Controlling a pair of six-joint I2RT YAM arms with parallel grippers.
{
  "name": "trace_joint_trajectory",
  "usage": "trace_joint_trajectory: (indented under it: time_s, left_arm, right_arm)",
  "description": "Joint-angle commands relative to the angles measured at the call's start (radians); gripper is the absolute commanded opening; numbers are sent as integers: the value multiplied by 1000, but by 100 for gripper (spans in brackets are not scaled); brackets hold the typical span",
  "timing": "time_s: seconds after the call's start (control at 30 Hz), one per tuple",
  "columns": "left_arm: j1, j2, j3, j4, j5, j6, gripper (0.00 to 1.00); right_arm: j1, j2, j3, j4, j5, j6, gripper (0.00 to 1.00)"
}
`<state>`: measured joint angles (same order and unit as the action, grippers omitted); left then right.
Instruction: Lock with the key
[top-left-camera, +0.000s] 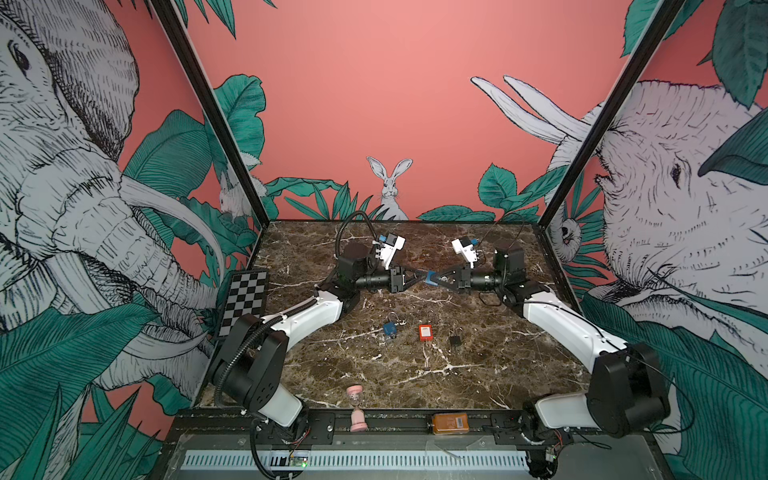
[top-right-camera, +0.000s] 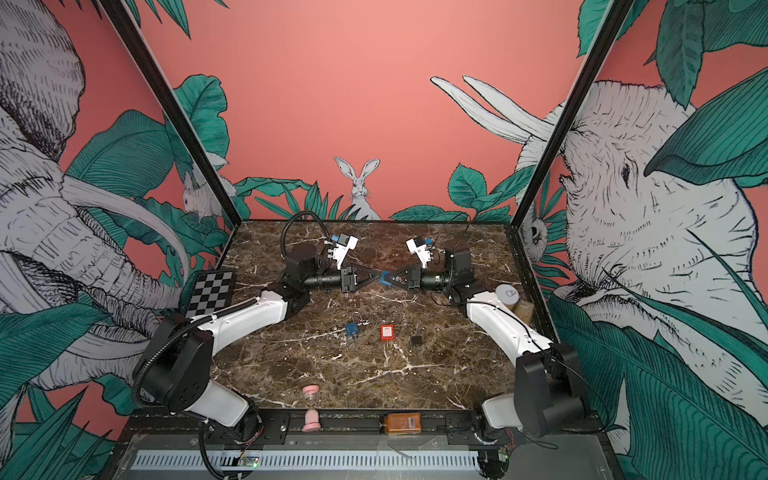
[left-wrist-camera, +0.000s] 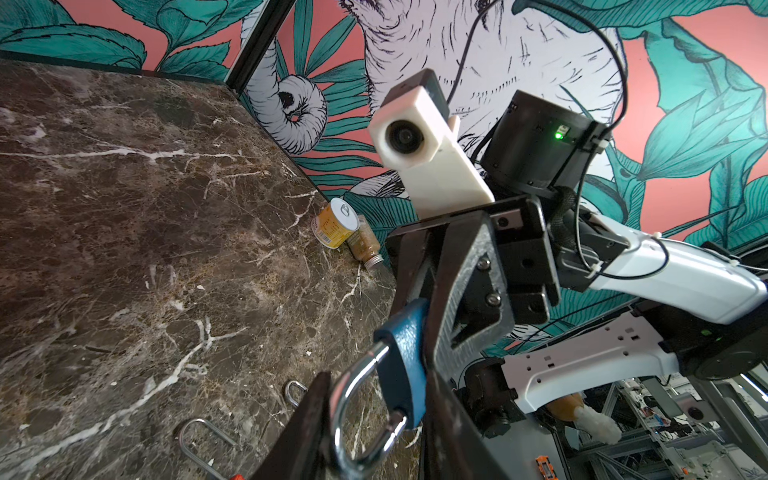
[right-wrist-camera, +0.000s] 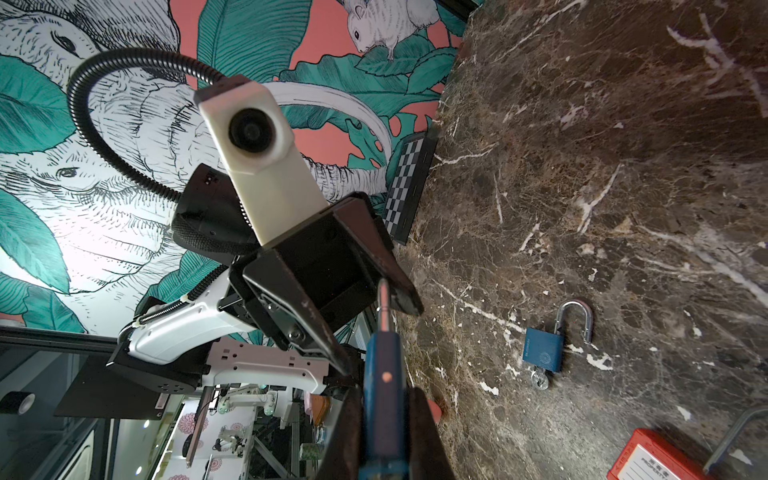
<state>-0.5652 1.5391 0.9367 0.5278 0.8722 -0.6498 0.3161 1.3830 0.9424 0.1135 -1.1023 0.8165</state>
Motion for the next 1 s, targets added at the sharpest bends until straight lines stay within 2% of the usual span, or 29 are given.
trace_joint_trajectory:
  time_s: [0.0,0.63,0.97]
  left_arm:
    - [-14,-37,-10,49,35,-17,39]
    - [-38,-60,-15,23,21,-29,39]
    - [-44,-87,-27,3,12,-17,36]
  right_arm:
    - [0,-44,38,-10,31,-50,0]
    - [5,-75,16,-72,33,-126,0]
    - [4,-74,31,-80,31,-136,0]
